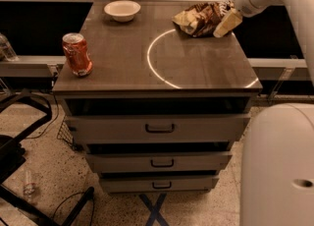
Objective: Move brown chip bag near coke can
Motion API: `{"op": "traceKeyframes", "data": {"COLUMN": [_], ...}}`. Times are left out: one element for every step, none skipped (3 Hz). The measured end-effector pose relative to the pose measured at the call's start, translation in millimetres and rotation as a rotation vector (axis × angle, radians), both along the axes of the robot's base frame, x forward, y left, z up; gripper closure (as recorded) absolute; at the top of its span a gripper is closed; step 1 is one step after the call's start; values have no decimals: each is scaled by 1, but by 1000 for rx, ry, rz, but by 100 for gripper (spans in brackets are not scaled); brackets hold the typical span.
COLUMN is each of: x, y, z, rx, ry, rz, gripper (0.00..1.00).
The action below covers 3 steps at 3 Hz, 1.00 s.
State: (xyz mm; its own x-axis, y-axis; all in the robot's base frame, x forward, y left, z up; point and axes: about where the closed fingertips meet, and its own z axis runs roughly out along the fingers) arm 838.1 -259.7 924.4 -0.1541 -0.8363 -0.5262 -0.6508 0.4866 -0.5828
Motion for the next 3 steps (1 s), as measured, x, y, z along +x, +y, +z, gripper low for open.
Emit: {"op": "traceKeyframes", "data": {"x": [21, 36, 40], "y": [2, 12, 16], "z": [16, 19, 9], "rx": [77, 128, 149], "ry": [-67, -94, -78], "rz": [0, 7, 5], "gripper": [0, 0, 0]}}
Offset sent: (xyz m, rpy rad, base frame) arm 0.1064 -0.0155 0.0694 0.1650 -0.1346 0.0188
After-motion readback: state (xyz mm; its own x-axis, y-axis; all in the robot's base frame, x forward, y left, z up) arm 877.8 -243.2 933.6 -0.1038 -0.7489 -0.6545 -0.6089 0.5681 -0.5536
